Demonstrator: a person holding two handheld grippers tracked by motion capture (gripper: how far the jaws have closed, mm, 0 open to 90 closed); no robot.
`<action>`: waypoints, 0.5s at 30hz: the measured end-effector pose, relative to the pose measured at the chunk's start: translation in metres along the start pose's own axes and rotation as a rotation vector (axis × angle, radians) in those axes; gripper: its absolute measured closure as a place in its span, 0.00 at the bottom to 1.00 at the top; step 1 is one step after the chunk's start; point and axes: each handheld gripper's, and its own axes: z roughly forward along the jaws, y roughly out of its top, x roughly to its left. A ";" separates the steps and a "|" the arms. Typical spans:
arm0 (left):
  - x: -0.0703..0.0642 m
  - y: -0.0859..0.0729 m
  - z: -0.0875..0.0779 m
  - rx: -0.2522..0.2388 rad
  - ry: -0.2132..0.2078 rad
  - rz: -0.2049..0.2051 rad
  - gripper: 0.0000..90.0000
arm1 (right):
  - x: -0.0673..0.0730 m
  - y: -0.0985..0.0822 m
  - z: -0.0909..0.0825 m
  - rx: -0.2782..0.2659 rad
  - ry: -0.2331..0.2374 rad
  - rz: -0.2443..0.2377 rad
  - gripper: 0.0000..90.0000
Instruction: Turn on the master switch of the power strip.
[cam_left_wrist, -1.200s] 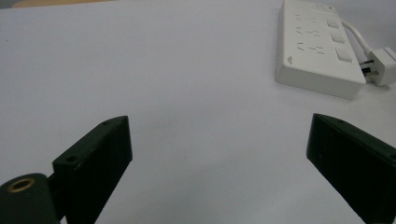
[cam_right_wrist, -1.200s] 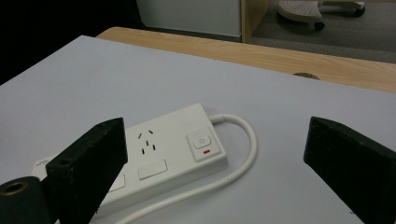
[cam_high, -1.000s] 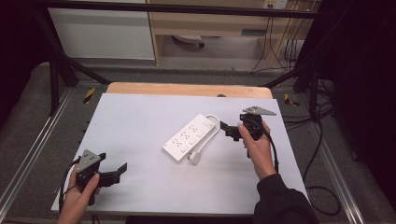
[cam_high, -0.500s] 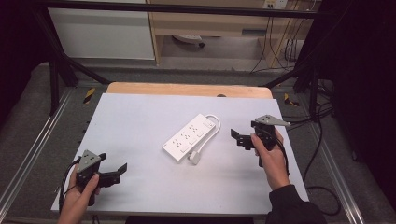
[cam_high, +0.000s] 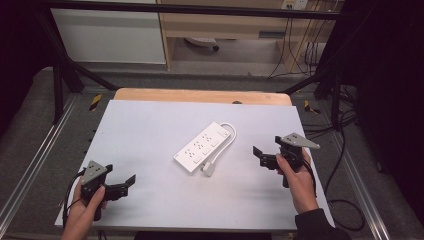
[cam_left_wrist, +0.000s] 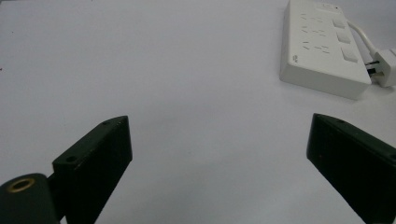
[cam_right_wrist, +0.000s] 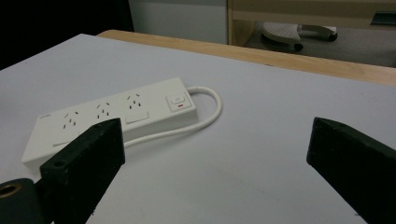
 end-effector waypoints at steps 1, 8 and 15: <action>0.000 0.000 0.000 -0.001 0.001 0.000 0.07 | 0.000 -0.002 -0.002 -0.002 -0.002 -0.006 0.05; 0.001 0.000 0.000 -0.007 0.003 -0.005 0.07 | -0.002 -0.015 -0.013 -0.015 -0.011 -0.009 0.05; 0.002 -0.001 -0.002 -0.007 0.012 -0.015 0.08 | -0.005 -0.027 -0.027 -0.022 -0.018 -0.014 0.05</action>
